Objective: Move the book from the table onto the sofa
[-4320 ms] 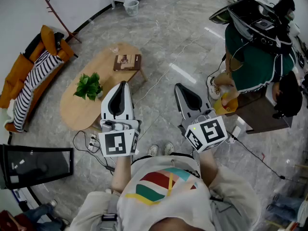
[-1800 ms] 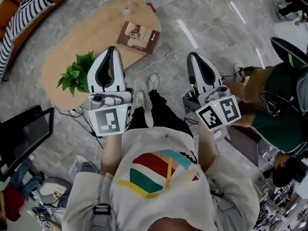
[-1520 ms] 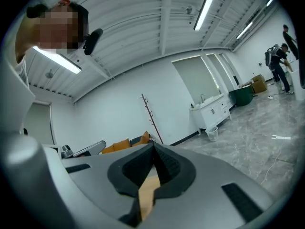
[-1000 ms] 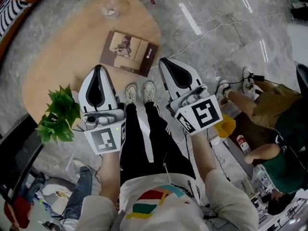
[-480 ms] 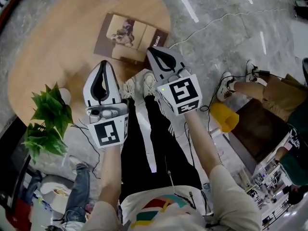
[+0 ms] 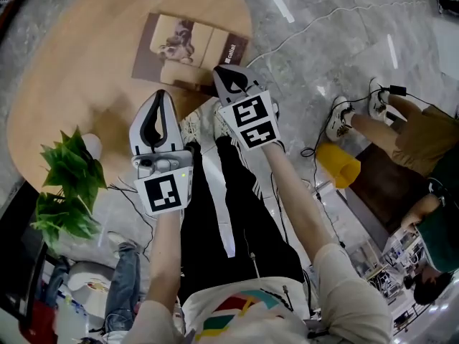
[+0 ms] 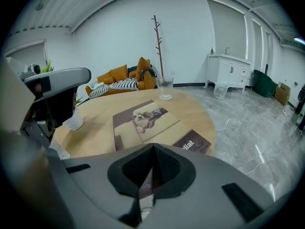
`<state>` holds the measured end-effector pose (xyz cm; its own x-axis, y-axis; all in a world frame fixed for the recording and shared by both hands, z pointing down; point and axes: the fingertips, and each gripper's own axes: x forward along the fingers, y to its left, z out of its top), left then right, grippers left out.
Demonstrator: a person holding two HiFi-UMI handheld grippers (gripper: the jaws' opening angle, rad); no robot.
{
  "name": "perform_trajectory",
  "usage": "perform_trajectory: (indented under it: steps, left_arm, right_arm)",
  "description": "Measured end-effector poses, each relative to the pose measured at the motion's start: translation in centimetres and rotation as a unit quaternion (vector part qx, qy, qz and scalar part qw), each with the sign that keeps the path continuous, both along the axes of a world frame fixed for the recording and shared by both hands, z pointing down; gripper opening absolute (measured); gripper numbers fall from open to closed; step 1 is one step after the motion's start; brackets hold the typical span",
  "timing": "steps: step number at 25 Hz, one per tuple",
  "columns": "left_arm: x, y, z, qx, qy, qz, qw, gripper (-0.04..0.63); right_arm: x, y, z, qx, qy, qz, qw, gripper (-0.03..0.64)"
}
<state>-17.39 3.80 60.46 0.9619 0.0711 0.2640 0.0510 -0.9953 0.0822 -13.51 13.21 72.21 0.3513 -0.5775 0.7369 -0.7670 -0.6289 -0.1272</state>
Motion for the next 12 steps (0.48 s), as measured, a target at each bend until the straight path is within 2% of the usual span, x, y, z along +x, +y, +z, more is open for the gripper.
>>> perform_trajectory:
  steps: [5, 12]
  left_arm:
    - [0.4, 0.2, 0.1, -0.001, -0.003, 0.006, 1.0, 0.006]
    - [0.6, 1.1, -0.2, -0.002, -0.001, 0.023, 0.9997, 0.006]
  right_arm:
    - [-1.7, 1.3, 1.6, -0.029, -0.019, -0.005, 0.999, 0.012]
    - [-4.4, 3.4, 1.7, -0.019, -0.038, 0.023, 0.999, 0.012]
